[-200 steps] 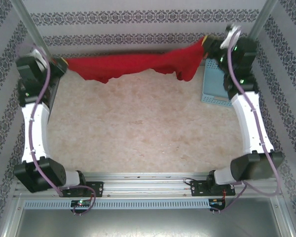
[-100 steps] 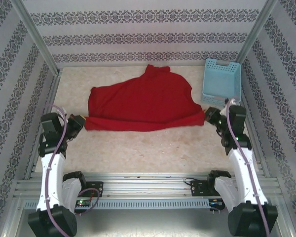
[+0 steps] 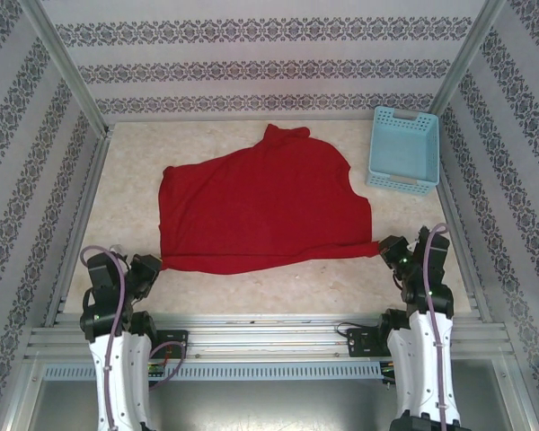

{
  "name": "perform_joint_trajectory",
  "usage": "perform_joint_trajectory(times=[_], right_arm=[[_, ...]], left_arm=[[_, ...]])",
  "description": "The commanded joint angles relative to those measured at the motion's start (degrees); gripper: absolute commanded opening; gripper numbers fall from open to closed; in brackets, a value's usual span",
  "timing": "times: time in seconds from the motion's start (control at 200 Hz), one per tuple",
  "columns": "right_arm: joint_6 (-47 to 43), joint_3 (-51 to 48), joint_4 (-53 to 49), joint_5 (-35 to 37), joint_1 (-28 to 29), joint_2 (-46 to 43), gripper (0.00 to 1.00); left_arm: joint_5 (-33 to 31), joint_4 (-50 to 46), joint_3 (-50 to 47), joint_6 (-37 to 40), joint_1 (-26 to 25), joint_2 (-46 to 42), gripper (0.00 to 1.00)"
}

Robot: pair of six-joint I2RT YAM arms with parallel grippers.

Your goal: Fold the inside-out t-shirt

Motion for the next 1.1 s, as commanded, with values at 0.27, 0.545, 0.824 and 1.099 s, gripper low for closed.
perform_joint_trajectory(times=[0.27, 0.545, 0.824, 1.099], right_arm=[[4.5, 0.3, -14.7, 8.9, -0.5, -10.1, 0.41], [-3.6, 11.5, -7.4, 9.6, -0.2, -3.4, 0.68], [-11.6, 19.1, 0.9, 15.1, 22.8, 22.5, 0.72], [-12.9, 23.8, 7.1, 16.5, 35.7, 49.4, 0.72]], left_arm=[[-6.2, -15.5, 3.6, -1.6, -0.5, -4.6, 0.51], [-4.7, 0.7, 11.7, -0.4, -0.6, 8.0, 0.68], [-16.8, 18.3, 17.0, 1.8, -22.2, 34.6, 0.72], [-17.0, 34.7, 14.1, 0.3, -32.2, 60.4, 0.78]])
